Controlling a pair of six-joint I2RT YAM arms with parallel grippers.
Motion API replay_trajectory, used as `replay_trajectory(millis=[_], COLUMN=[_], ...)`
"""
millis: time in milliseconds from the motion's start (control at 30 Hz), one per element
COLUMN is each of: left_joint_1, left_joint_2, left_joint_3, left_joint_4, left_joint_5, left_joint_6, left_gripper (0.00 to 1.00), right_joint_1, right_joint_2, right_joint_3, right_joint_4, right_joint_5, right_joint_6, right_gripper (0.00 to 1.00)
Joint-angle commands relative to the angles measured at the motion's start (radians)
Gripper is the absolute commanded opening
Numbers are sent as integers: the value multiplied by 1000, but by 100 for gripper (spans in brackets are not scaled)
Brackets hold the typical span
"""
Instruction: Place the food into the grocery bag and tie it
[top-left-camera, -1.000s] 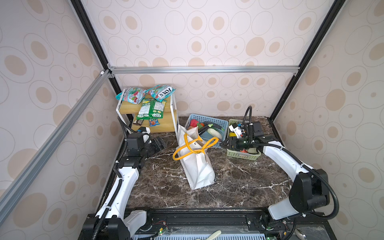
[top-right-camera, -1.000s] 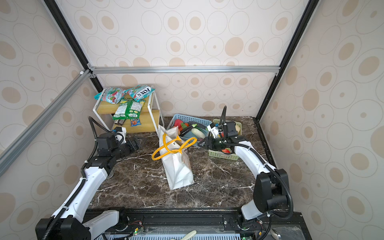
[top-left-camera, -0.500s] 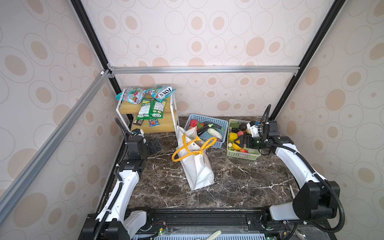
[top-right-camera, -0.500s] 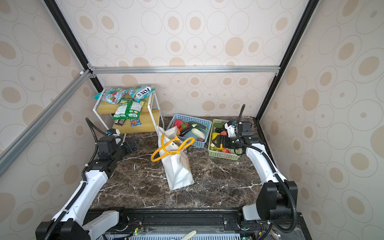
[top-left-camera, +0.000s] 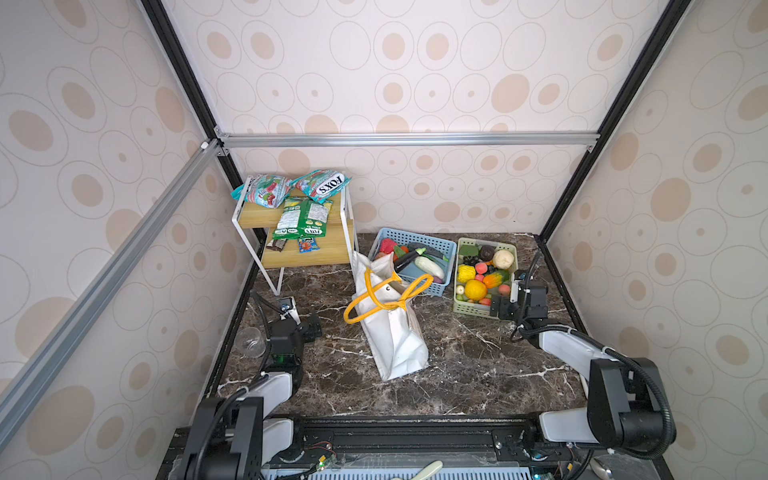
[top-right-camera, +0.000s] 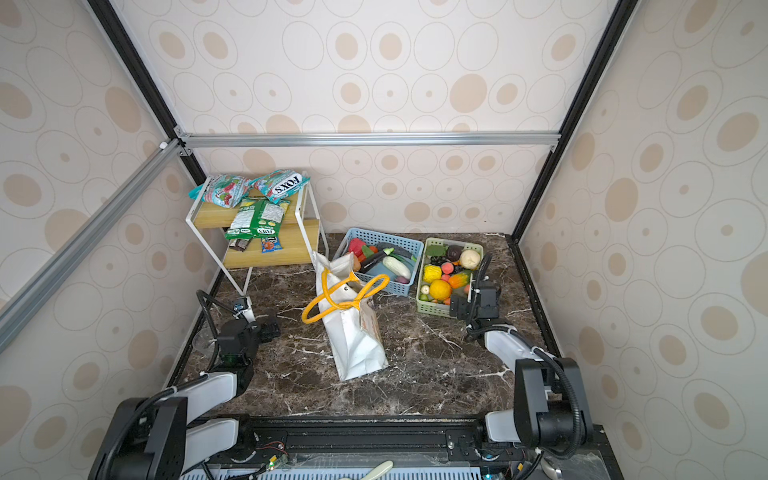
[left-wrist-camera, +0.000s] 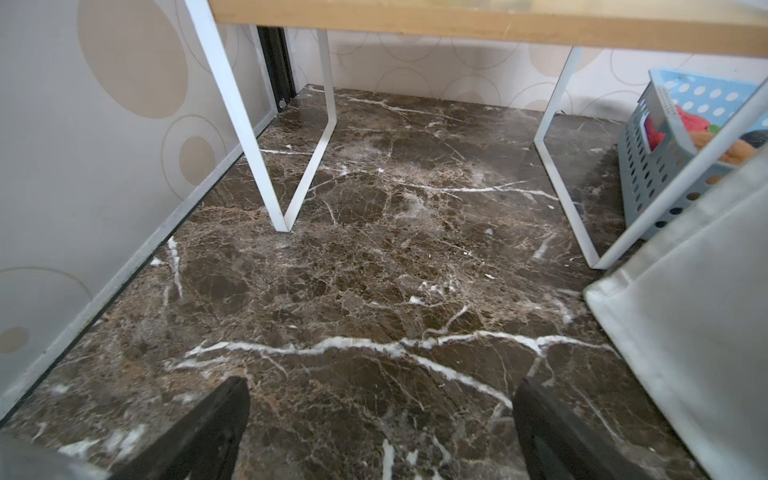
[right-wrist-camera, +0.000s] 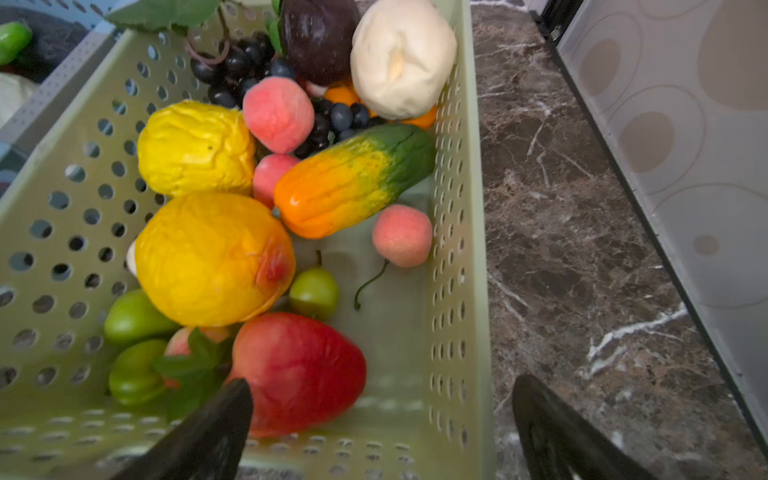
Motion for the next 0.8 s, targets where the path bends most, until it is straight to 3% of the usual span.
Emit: replay_trajectory(millis=[0,100,267,333,367,433,767], left_joint_1=[5,3,0,-3,-5,-9,-29], left_joint_2=[88,155,329,296,320,300,314], left_joint_3=[-2,4,-72,-37,-31,1,23], left_joint_4=[368,458,795,657,691,593,580], left_joint_5=[5,41,22,12,17,18,-18], left_joint_6=[26,89,91,89,96,98,115], left_gripper=[99,99,99,99,99,99,99], right_joint_1=[-6,-6,1,1,2,1,1], right_joint_2=[39,53,152,131,136,140,139], right_joint_3=[-70,-142,-225,-204,-208,-219,-204], right_joint_4=[225,383,628,551,571,598,562], right_joint_5=[23,-61,-125,-125,-124,-125,-126], right_joint_6=[-17,-29,-63,-62,-64,-64,-63], right_gripper=[100,99,99,100,99,100,99])
